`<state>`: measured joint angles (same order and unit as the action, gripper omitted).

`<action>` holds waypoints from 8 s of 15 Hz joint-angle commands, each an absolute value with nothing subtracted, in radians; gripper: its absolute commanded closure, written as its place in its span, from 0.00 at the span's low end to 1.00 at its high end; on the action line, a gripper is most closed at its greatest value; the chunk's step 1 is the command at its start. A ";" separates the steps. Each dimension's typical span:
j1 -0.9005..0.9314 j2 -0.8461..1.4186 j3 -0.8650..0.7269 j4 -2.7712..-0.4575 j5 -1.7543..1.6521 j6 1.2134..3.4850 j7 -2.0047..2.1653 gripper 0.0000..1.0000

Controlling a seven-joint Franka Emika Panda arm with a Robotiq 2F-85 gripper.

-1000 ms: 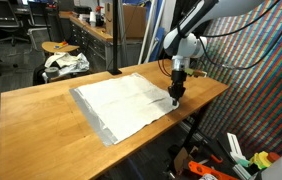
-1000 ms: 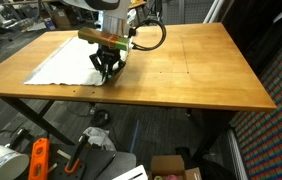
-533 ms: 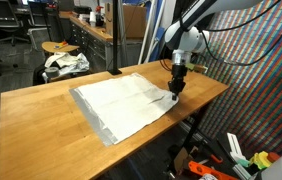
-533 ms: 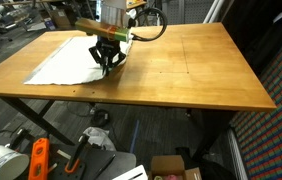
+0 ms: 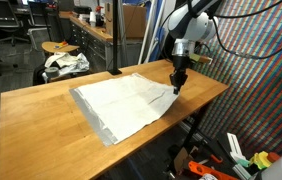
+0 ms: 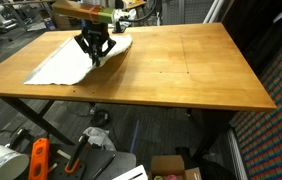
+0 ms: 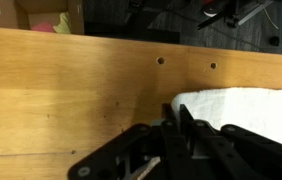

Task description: Fold the towel in half

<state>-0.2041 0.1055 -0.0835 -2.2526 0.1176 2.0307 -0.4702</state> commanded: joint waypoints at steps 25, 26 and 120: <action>-0.002 -0.449 0.116 -2.667 -0.363 2.209 0.095 0.90; 0.009 -0.475 0.155 -2.684 -0.393 2.211 0.156 0.90; 0.291 0.175 -0.010 -2.172 -0.419 2.445 0.826 0.89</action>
